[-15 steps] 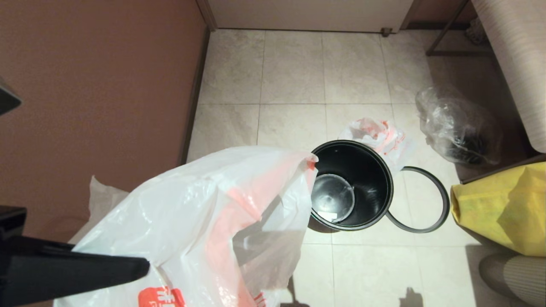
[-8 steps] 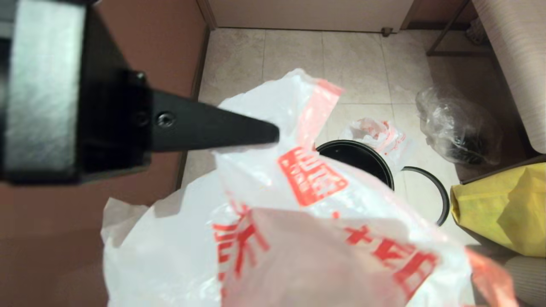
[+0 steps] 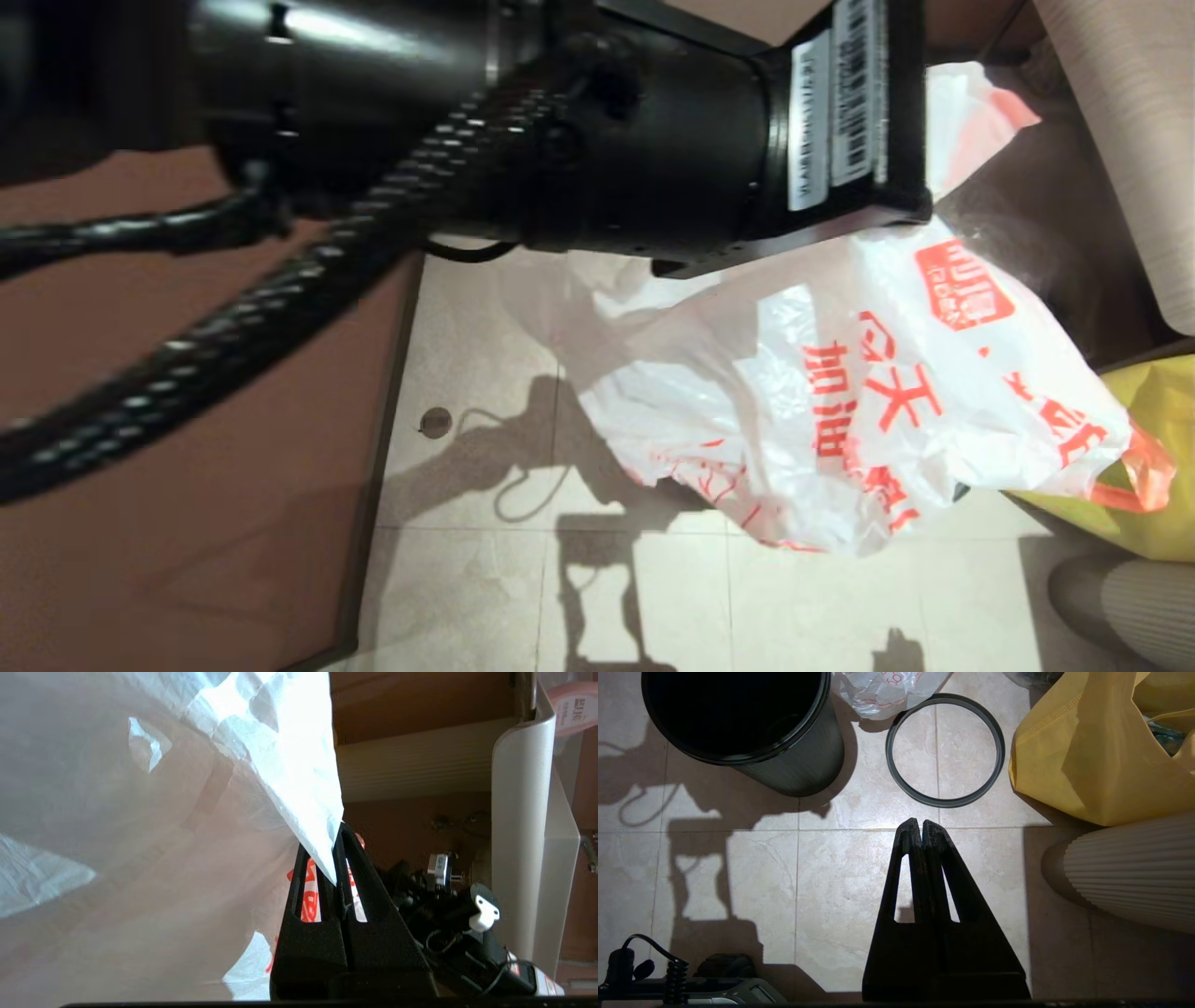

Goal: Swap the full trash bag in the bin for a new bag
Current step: Put the new garbage bag on the trash can

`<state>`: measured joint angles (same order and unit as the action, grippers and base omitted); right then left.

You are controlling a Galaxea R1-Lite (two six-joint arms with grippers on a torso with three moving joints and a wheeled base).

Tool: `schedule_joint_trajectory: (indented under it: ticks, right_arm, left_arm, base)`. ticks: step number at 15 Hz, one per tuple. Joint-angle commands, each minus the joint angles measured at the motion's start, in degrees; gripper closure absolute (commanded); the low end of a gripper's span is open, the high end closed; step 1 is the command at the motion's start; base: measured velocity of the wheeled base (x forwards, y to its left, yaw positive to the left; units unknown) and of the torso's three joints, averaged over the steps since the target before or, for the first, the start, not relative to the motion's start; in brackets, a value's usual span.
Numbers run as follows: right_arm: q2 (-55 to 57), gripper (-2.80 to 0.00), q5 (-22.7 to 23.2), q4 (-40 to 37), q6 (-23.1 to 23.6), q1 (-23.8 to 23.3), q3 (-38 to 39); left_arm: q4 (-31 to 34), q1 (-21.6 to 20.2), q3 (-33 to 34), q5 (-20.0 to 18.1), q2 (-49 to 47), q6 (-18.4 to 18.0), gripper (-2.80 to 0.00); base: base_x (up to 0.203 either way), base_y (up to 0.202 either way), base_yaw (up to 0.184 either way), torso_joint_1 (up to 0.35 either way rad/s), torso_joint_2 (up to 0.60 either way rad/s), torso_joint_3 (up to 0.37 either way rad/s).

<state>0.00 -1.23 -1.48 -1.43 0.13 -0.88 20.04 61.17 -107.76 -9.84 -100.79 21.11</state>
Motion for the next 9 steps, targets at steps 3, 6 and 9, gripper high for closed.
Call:
schedule_joint_trajectory:
  ticks: [3,6,9]
  right_arm:
    - [0.09,0.0,0.0,-0.02,-0.01,0.04,0.0]
    - [0.09,0.0,0.0,-0.02,-0.07,0.04,0.0]
    - [0.09,0.0,0.0,-0.02,0.0,0.04,0.0]
  left_arm:
    - [-4.25,3.55,-4.97,-1.08,-10.83,-1.86,0.0]
    - [-5.44,3.61,-4.92,-3.42,-12.78,-1.68,0.0]
    - [-5.4,1.36,-3.09,-3.51,-14.35,-0.35,0.0]
  base:
    - [0.0,0.0,0.0,0.0,0.0,0.0]
    - [0.0,0.0,0.0,0.0,0.0,0.0]
    - [0.0,0.0,0.0,0.0,0.0,0.0]
